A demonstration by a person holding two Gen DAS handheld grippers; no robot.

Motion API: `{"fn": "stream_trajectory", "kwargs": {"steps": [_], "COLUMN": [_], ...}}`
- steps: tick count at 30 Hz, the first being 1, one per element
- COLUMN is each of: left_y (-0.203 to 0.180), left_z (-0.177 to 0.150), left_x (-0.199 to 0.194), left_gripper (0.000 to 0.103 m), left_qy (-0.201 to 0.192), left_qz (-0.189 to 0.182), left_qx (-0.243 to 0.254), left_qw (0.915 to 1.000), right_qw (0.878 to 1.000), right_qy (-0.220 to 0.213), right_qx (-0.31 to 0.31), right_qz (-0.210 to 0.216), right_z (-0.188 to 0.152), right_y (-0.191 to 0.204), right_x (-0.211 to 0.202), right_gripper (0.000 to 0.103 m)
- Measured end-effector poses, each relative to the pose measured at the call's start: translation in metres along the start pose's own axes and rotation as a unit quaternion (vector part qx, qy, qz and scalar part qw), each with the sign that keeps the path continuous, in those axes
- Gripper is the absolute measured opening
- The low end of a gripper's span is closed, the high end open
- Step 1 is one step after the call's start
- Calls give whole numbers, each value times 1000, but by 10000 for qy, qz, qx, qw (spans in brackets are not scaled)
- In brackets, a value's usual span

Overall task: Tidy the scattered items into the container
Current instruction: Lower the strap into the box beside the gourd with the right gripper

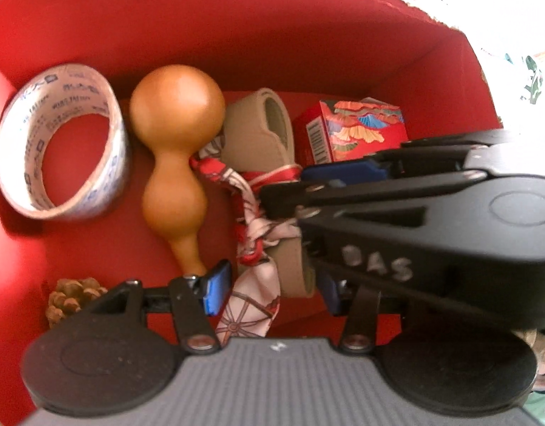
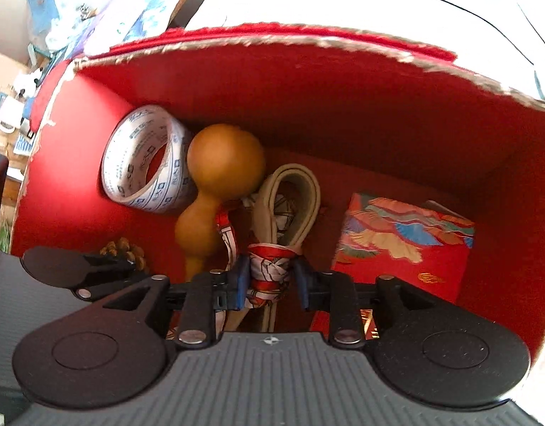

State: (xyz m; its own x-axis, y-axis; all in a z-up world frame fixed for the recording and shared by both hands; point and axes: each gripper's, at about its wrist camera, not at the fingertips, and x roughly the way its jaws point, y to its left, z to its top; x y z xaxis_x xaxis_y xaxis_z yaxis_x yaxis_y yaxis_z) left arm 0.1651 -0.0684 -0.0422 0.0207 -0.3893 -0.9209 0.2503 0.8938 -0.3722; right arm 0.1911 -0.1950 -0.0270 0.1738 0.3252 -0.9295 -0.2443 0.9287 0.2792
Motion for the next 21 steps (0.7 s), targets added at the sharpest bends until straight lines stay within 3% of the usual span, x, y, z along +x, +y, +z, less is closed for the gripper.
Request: {"fn": "stream_trajectory", "kwargs": {"steps": [4, 12, 18, 21], "left_y": [-5, -10, -5, -6], "left_z": [-1, -2, 6, 12], "left_x": [-1, -4, -19, -23], "left_gripper": [62, 69, 79, 80], "left_qy": [-71, -160, -479, -583], "left_qz": [98, 185, 175, 282], "left_qx": [165, 313, 270, 310], "left_qw": [9998, 9992, 9983, 9974], "right_qw": [9997, 9987, 9988, 9992], "right_qy": [-218, -451, -387, -265], "right_qx": [53, 225, 266, 285], "right_qz": [-15, 96, 119, 77], "right_z": [-3, -10, -18, -22], "right_y": [-7, -28, -20, -17], "right_x": [-12, -23, -32, -27], "right_gripper": [29, 22, 20, 20]}}
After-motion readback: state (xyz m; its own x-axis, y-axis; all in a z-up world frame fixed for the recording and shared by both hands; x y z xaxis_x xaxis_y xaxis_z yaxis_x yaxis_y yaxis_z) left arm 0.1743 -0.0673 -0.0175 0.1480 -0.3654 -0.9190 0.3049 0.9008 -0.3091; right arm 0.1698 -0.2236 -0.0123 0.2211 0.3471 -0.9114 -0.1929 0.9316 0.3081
